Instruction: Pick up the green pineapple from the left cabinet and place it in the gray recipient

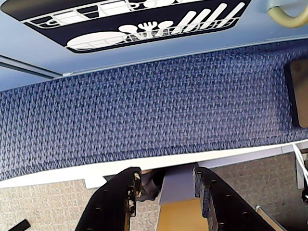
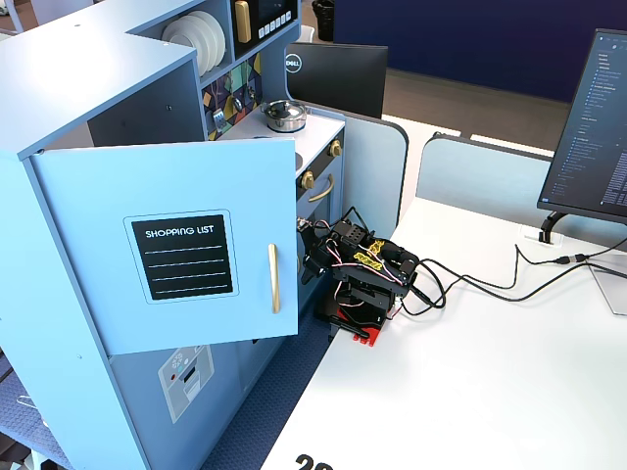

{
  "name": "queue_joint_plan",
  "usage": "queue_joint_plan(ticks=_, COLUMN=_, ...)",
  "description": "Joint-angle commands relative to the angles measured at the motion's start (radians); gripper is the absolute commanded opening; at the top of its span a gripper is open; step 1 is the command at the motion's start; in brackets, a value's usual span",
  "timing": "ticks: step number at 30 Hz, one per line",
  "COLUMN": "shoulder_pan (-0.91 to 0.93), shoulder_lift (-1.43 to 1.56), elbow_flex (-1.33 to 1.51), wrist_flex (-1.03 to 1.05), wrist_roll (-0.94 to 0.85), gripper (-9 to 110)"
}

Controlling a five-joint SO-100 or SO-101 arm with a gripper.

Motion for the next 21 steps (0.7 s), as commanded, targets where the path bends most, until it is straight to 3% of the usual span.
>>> queue_joint_plan(ticks=1, shoulder_pan=-0.003, shoulder_lift=-0.008, elbow_flex=-0.002, wrist_flex=0.173, wrist_roll=0.009, gripper=0)
queue_joint_plan(ticks=14, shoulder_pan=-0.026, shoulder_lift=-0.008, elbow_flex=-0.003, wrist_flex=0.161, wrist_roll=-0.038, gripper=0)
queue_joint_plan(ticks=17, shoulder_pan=-0.163, shoulder_lift=-0.015, elbow_flex=-0.015, wrist_flex=0.101, wrist_roll=0.015, gripper=0)
queue_joint_plan(ticks=21, shoulder_pan=-0.511, shoulder_lift=-0.057, elbow_flex=-0.198, wrist_flex=0.066, wrist_roll=0.086, gripper=0)
